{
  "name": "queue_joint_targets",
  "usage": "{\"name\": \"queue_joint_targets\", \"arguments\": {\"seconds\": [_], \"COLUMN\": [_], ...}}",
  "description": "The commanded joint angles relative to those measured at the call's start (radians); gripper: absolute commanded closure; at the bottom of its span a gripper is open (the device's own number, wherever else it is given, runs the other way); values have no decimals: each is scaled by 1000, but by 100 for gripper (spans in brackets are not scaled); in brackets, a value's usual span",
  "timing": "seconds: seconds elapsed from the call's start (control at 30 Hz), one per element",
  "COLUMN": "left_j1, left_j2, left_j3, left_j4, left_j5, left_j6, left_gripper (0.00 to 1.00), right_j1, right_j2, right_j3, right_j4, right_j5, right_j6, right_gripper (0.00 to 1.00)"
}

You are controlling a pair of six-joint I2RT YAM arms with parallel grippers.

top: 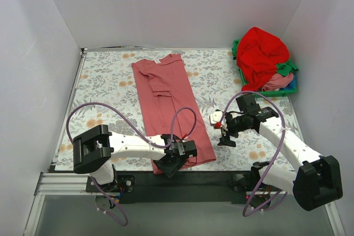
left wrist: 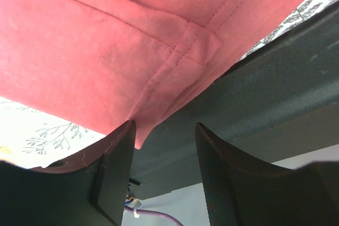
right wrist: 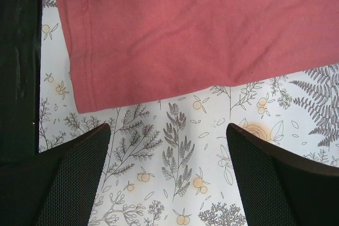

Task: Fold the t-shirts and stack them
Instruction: Fold the tshirt

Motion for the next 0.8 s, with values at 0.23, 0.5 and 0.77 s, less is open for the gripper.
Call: {"name": "queue_joint_targets", "arguments": {"seconds": [0.23, 0.5, 0.77], "left_j1": [-5, -3, -2], "left_j2": [31, 77, 88], "left_j3": [31, 31, 26], "left_j4": [20, 23, 40], "left_j5": [-36, -66, -50], "left_j6": [5, 3, 2], "left_gripper": [54, 70, 88], "right_j1": [-7, -7, -7], "right_j2": [-9, -7, -10], "right_j3": [-22, -22, -22], "right_j4": [-9, -12, -13], "right_j5": [-11, -25, -36], "right_j6": [0, 1, 0], "right_gripper": [4, 4, 4]}}
